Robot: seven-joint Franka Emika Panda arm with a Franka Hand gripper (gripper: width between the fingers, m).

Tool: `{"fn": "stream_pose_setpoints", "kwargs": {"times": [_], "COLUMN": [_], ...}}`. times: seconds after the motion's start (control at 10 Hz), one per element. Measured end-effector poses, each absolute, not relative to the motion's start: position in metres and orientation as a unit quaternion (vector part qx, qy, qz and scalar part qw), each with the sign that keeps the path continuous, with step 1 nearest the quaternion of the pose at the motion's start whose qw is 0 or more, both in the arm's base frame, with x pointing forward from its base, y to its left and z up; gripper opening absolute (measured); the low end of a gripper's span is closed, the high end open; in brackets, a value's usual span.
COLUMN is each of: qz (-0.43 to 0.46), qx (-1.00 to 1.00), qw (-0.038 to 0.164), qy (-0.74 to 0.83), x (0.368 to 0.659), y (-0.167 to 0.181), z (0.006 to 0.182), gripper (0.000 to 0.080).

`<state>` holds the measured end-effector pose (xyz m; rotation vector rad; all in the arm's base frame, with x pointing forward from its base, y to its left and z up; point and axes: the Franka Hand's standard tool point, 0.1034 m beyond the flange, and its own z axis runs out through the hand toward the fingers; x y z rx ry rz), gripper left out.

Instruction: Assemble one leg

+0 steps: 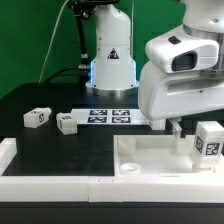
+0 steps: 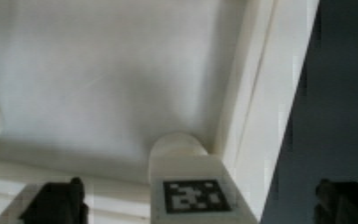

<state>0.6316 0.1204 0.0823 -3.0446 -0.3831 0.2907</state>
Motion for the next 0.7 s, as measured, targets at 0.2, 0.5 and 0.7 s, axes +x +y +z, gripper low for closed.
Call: {"fn": "stream_pose_setpoints", "kwargs": {"times": [0.2, 0.5, 0.7], "qz": [0.082, 0.073, 0.077], "qx": [-0.987, -0.988, -0.988], "qw": [0.031, 0.032, 0.033], "qy": [-0.133, -0.132, -0.128], "x": [0.649, 0.66, 0.658], "y": [0.11, 0.113, 0.112], "z": [0.079, 0.079, 0.079], "gripper": [0.0649, 0.0649, 0.0366]}}
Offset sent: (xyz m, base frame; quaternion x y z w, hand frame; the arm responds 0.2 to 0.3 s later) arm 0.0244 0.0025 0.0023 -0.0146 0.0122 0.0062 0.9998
